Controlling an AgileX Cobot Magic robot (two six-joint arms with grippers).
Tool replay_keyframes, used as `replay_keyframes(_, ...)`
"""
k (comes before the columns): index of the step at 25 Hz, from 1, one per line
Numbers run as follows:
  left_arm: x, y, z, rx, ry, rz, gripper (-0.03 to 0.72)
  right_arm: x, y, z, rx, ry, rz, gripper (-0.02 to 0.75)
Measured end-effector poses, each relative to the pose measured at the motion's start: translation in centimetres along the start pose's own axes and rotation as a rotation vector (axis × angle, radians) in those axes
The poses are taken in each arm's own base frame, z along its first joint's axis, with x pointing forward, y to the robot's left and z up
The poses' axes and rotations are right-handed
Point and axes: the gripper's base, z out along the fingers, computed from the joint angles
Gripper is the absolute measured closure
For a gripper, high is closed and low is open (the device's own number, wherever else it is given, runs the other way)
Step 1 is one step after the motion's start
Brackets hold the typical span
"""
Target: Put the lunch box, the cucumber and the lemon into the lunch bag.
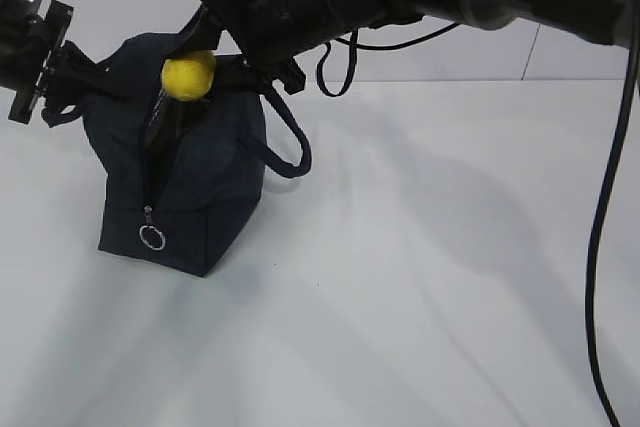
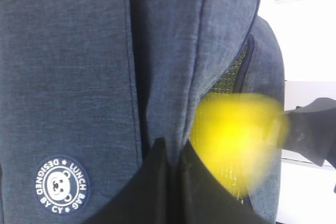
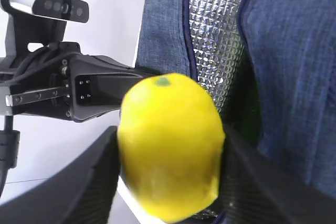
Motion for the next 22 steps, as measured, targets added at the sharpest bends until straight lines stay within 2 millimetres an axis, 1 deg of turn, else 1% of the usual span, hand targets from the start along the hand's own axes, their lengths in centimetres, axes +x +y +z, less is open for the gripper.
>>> replay_keyframes(5,0.0,0.0,0.0,0.0,0.0,0.0,0.696,0.0,-0.01,0.0,0.001,0.0,-0.001,0.202)
replay_keyframes(7,0.0,0.0,0.0,0.0,0.0,0.0,0.696,0.0,-0.01,0.0,0.001,0.0,-0.001,0.192)
replay_keyframes(15,0.01,0.02,0.0,-0.002,0.001,0.002,0.696,0.11,0.03,0.0,-0.003,0.013,-0.012,0.191)
replay_keyframes(18,0.03,0.05,0.0,-0.006,0.004,0.004,0.696,0.37,-0.18,-0.3,-0.011,0.065,-0.071,0.195)
replay_keyframes(22,0.05,0.08,0.0,-0.008,0.005,0.006,0.696,0.97,-0.28,-0.59,-0.025,0.148,-0.108,0.22)
